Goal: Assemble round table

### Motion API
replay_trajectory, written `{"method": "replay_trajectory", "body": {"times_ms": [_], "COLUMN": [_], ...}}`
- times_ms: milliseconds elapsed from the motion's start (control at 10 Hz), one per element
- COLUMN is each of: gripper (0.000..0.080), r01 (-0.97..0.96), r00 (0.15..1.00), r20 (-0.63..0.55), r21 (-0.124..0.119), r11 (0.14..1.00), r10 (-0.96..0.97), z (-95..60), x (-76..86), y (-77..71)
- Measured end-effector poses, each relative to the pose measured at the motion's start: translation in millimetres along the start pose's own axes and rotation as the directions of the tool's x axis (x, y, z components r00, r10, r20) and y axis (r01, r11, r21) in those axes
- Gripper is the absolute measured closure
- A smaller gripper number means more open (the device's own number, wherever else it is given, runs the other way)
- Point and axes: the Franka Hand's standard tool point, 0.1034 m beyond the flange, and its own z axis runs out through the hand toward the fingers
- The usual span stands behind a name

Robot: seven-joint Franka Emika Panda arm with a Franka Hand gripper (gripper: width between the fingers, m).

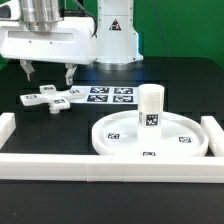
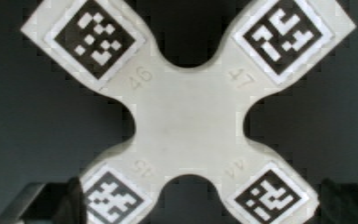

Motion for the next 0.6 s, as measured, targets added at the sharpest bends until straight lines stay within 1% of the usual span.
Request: {"method": "replay_trajectory", "body": {"times_ms": [200, 400, 600], "gripper": [0.0150, 0.0150, 0.0150], "r01": [0.016, 0.023, 0.027], "r00": [1.000, 1.000, 0.999], "r20": [0.007, 0.012, 0.018], "r21": [-0.007, -0.009, -0.011], "r11": [1.000, 1.000, 1.000], "r10": [-0.016, -0.023, -0.027], "z": [6.8, 9.2, 12.0], "x": [-2.7, -3.9, -5.8], "y": [0.1, 2.1, 0.2]}}
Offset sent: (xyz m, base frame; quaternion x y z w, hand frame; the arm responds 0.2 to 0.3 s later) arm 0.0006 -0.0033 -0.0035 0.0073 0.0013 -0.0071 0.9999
